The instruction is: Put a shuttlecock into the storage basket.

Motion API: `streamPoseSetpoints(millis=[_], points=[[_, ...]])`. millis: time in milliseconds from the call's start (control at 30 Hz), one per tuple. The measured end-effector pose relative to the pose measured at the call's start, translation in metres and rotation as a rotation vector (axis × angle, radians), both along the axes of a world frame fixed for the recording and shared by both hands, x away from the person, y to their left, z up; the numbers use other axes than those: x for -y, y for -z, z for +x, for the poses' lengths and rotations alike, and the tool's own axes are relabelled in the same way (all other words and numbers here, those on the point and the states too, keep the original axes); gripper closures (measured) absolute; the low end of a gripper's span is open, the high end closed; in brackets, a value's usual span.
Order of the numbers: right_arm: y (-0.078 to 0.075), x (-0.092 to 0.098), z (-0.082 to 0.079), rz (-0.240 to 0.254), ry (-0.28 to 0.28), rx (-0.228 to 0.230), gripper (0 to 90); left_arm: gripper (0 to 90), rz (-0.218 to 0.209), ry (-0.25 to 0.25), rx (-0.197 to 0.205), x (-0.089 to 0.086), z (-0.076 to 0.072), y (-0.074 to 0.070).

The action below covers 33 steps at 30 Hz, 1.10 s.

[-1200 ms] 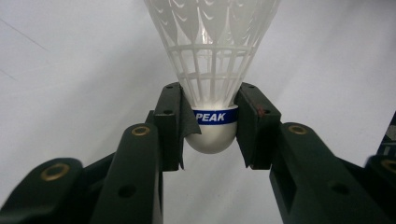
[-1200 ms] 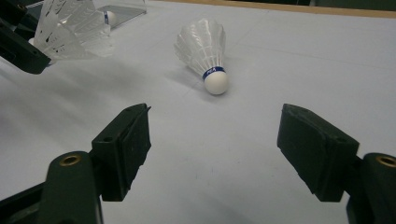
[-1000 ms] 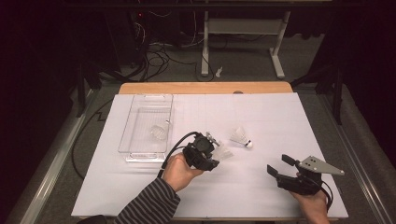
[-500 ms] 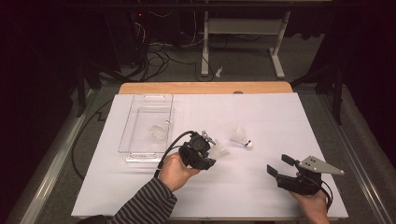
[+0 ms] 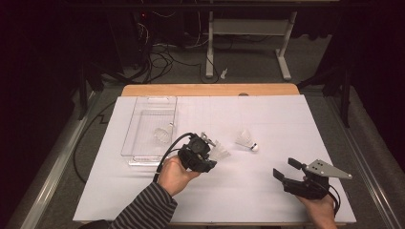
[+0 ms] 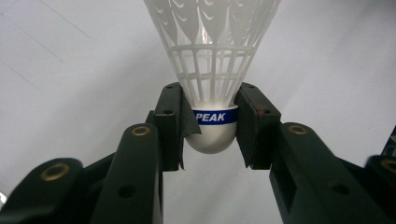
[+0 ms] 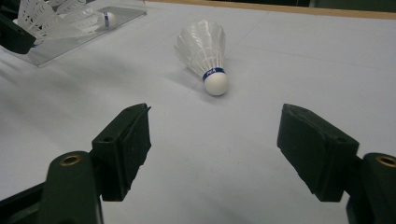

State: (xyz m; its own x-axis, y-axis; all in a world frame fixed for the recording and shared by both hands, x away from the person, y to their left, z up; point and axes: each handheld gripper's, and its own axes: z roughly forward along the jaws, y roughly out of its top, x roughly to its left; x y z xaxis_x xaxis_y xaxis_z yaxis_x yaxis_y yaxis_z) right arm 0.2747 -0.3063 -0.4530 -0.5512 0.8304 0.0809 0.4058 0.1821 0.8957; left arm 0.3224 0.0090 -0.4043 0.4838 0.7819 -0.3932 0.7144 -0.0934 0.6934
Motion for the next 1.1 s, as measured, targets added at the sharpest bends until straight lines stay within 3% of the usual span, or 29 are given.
streamPoseSetpoints(millis=[500, 1100], points=[[0.0, 0.0, 0.001, 0.0, 0.001, -0.003, 26.5, 65.0, 0.01, -0.033, 0.019, -0.013, 0.003, -0.004], [0.0, 0.0, 0.001, 0.0, 0.003, 0.001, 26.5, 65.1, -0.004, -0.108, 0.057, -0.043, 0.011, -0.026]])
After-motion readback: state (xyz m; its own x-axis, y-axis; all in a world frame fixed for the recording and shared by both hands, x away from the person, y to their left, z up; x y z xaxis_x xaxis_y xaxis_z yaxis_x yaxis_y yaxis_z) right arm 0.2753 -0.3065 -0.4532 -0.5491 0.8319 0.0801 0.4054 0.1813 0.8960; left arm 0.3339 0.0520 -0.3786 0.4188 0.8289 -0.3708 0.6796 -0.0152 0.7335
